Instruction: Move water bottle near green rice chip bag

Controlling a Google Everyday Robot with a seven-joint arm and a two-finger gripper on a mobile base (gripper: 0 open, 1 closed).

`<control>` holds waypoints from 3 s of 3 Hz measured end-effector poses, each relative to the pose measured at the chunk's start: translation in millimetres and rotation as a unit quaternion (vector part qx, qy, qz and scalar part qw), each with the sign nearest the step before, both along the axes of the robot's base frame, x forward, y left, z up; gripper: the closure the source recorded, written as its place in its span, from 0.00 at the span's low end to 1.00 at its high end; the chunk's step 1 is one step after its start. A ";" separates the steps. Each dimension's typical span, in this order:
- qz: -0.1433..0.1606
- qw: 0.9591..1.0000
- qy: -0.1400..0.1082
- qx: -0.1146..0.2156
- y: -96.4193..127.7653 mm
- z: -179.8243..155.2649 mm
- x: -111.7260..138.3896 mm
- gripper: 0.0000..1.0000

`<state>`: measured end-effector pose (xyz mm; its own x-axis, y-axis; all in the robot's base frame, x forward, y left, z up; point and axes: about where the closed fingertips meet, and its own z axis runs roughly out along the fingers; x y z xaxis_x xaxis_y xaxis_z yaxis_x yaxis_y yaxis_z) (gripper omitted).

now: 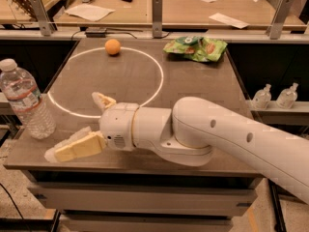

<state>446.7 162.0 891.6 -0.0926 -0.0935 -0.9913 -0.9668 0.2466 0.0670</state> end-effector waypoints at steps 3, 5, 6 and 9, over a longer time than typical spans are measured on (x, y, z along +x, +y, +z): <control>0.017 0.999 -0.047 0.009 77.6 14.9 30.2 0.00; 0.045 0.998 -0.032 0.010 110.9 5.6 41.8 0.00; 0.054 0.998 -0.023 0.008 118.6 -0.6 46.5 0.16; 0.018 1.000 -0.011 -0.008 83.9 -5.3 40.1 0.88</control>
Offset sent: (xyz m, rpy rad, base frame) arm 0.0352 0.0857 0.0191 0.0166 -0.1239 0.0286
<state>486.8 245.9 886.3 -0.0669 -0.1120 -0.9914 -0.9762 0.2128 0.0419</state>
